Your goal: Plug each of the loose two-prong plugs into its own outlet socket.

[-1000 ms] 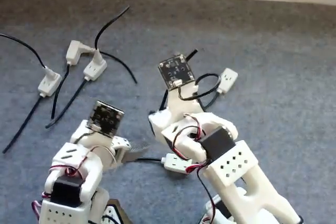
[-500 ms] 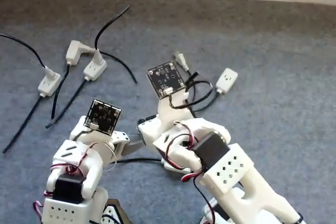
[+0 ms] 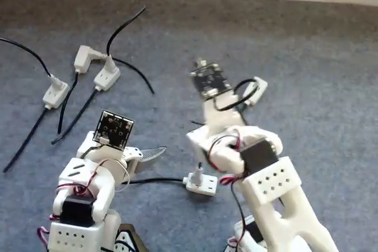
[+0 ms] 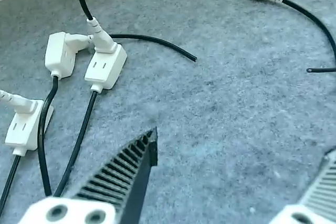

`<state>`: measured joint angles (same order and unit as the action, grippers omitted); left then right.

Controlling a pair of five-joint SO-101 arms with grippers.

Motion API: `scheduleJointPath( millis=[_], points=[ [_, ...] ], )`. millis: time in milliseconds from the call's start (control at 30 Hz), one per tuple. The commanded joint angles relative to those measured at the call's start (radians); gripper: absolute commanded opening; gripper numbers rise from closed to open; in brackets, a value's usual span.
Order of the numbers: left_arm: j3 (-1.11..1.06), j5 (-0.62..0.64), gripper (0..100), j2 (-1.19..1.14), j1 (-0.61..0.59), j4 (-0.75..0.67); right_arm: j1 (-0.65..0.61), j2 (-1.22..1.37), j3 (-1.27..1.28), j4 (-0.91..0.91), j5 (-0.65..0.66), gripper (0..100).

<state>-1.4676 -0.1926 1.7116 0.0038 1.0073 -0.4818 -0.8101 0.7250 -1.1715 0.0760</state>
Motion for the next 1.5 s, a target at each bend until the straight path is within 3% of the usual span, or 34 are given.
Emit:
scheduleJointPath(
  millis=[0, 200, 633, 800, 967, 1033, 1200, 1267, 1467],
  points=[
    [0.005, -0.011, 44, 0.001, -0.015, -0.015, 0.176, -0.013, 0.051, 0.111, 0.112, 0.5],
    [0.005, -0.011, 44, -0.001, -0.016, -0.015, 0.300, -0.015, 0.148, 0.096, 0.356, 0.5],
    [0.004, -0.009, 44, -0.001, -0.012, -0.014, 0.441, -0.016, 0.292, 0.051, 0.660, 3.5],
    [0.002, -0.009, 44, -0.001, -0.012, -0.014, 0.452, -0.007, 0.292, 0.033, 0.546, 26.5],
    [-0.005, -0.011, 44, -0.001, -0.012, -0.017, 0.326, -0.007, 0.300, -0.140, 0.299, 12.3],
    [-0.005, -0.011, 44, -0.001, -0.012, -0.017, 0.252, -0.007, 0.300, -0.203, 0.295, 9.3],
    [-0.005, -0.011, 44, -0.001, -0.013, -0.012, 0.111, -0.007, 0.246, -0.435, 0.598, 9.3],
    [-0.005, -0.011, 44, -0.001, -0.013, -0.012, 0.159, -0.007, 0.208, -0.438, 0.749, 9.3],
    [-0.007, -0.011, 44, -0.001, -0.012, -0.009, 0.380, -0.007, 0.143, -0.328, 1.416, 9.4]
  ],
)
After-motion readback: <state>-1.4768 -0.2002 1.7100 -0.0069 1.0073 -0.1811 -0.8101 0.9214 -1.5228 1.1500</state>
